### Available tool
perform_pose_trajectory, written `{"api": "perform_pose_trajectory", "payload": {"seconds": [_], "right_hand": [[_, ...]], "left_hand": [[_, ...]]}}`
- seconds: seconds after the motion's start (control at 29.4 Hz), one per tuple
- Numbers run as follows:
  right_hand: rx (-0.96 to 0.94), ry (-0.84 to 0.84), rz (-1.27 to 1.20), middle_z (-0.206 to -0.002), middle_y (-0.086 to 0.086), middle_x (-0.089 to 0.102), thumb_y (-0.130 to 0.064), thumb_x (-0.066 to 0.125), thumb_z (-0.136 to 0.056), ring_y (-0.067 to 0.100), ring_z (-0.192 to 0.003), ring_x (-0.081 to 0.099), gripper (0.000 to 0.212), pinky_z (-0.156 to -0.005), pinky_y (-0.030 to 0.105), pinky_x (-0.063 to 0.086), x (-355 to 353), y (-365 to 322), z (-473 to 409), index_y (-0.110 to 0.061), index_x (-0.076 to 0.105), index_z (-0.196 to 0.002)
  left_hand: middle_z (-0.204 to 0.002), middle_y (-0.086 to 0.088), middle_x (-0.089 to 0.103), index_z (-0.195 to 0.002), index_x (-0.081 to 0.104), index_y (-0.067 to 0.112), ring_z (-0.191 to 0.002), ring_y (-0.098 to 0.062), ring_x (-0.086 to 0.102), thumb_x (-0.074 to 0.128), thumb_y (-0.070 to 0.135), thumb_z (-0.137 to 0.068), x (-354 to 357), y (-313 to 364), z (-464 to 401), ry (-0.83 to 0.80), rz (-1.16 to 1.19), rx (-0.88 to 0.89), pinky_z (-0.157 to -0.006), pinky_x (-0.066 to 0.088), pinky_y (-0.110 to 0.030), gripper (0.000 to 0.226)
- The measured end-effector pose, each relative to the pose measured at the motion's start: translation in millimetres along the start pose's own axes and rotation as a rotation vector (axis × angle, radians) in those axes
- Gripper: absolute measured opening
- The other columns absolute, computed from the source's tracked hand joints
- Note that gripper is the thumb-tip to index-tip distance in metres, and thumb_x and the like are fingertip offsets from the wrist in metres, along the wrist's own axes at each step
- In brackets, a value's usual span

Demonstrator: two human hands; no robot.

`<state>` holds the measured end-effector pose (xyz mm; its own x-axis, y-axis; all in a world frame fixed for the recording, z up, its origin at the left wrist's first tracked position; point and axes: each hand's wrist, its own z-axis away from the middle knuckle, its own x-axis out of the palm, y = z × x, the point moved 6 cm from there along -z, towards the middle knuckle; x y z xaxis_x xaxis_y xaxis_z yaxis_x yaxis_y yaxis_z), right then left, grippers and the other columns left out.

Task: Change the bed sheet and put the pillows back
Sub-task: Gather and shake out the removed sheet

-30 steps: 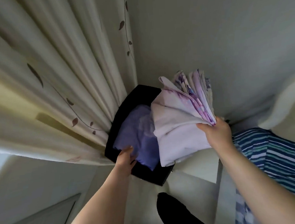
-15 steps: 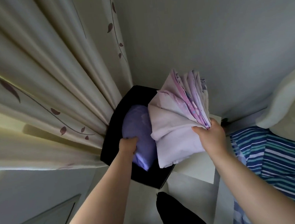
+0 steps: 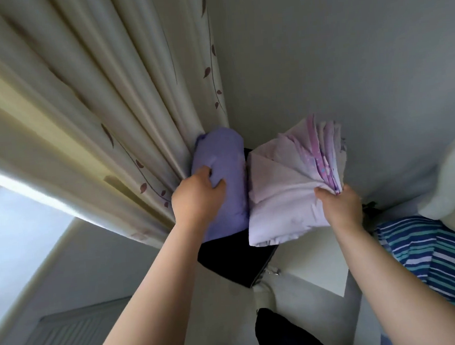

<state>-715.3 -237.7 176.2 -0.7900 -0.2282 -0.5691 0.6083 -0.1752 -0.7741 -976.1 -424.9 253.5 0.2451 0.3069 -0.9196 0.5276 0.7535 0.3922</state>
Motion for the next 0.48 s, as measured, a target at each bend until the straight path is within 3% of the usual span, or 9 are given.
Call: {"api": "perform_pose_trajectory", "payload": {"seconds": [0.1,0.34,0.48], "right_hand": [[-0.042,-0.025,0.071,-0.091,0.008,0.061,-0.033,0.066,-0.082,0.034,-0.091,0.06,0.024,-0.07,0.032,0.036,6.7,-11.9,6.3,-0.016,0.054,-0.094],[-0.147,-0.078,0.264,-0.1,0.015,0.064,-0.028,0.059,-0.086,0.035,-0.086,0.059,0.02,-0.068,0.033,0.038,15.7,-21.7,13.9,-0.013,0.052,-0.098],[-0.166,-0.13,0.254,-0.099,0.011,0.063,-0.027,0.06,-0.085,0.032,-0.082,0.056,0.022,-0.069,0.032,0.038,30.3,-36.8,21.7,-0.013,0.054,-0.101]], "left_hand": [[-0.079,-0.01,0.066,-0.094,0.056,0.022,-0.075,-0.038,0.06,0.053,0.044,-0.083,-27.9,4.5,8.4,0.062,0.002,0.028,-0.056,0.033,-0.03,0.025],[-0.076,-0.002,0.063,-0.093,0.056,0.025,-0.07,-0.035,0.054,0.053,0.043,-0.08,-84.7,2.5,22.9,0.24,0.083,-0.016,-0.058,0.039,-0.031,0.021],[-0.061,0.005,0.052,-0.077,0.046,0.019,-0.063,-0.03,0.046,0.051,0.043,-0.081,-114.0,0.2,22.9,0.346,0.16,-0.049,-0.051,0.034,-0.03,0.025]]}}
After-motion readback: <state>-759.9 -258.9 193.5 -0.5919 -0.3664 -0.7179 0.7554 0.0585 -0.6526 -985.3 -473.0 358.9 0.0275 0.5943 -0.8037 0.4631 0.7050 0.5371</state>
